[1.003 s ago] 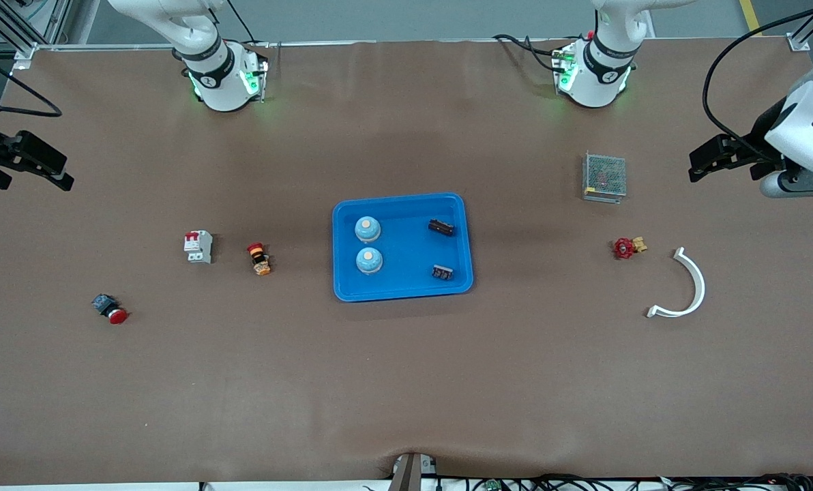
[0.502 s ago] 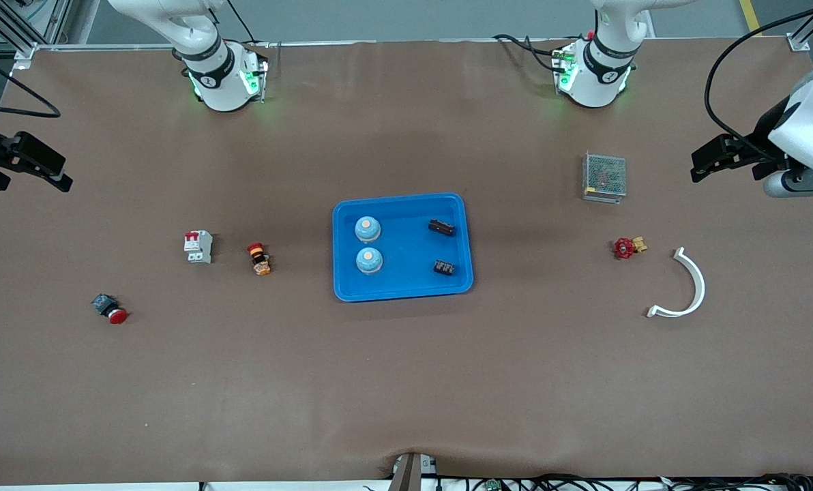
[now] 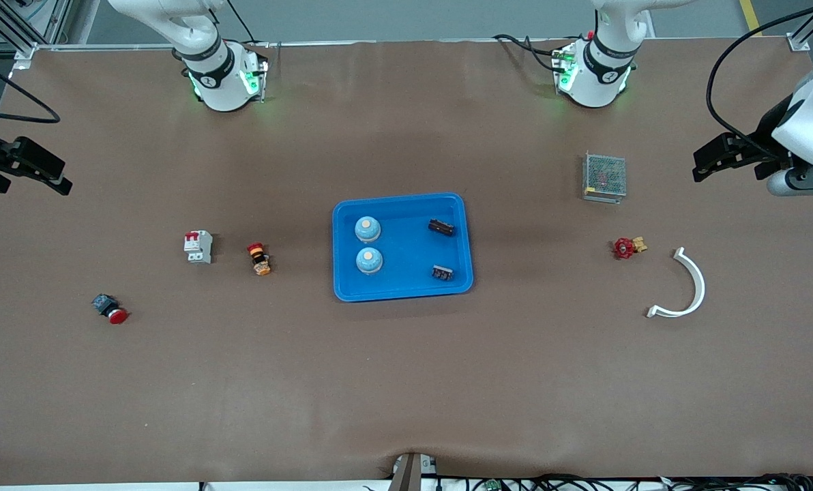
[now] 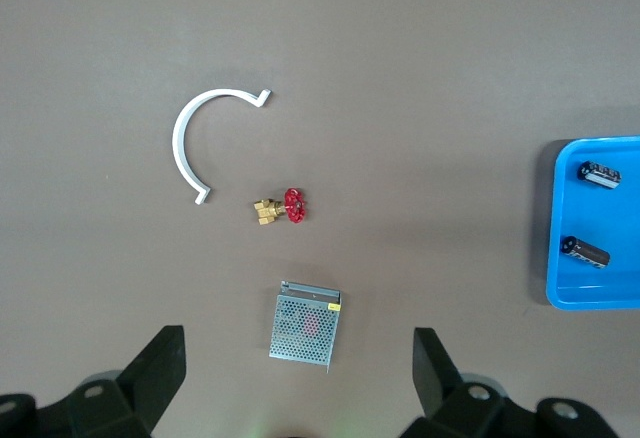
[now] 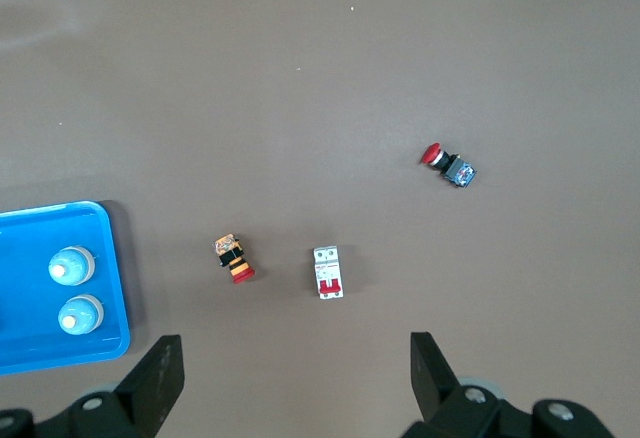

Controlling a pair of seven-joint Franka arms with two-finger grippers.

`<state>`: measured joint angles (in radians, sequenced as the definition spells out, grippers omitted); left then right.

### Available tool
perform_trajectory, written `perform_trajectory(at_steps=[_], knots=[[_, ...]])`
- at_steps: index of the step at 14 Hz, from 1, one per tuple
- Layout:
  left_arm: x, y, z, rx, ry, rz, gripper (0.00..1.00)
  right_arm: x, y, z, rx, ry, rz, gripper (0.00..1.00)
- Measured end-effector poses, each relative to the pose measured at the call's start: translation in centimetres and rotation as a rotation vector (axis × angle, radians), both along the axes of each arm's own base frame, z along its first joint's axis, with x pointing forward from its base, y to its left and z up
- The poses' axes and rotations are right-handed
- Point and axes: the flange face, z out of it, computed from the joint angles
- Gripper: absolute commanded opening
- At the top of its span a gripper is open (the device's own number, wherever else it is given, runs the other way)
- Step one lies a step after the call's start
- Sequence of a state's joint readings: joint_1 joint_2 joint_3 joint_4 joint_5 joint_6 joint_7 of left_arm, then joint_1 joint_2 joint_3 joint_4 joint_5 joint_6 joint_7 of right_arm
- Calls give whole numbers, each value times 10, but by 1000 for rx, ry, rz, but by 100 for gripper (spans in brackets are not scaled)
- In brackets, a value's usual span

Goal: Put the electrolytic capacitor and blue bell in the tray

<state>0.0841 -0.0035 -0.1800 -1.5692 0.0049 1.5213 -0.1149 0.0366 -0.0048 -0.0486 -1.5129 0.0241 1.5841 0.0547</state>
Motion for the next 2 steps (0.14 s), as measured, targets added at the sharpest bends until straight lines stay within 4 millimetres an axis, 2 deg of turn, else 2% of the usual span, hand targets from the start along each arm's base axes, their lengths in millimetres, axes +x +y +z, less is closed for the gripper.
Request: perform_trajectory(at_steps=[2], knots=[[1, 0, -2, 0, 4, 0, 100, 0, 0, -1, 0, 4, -1, 100]])
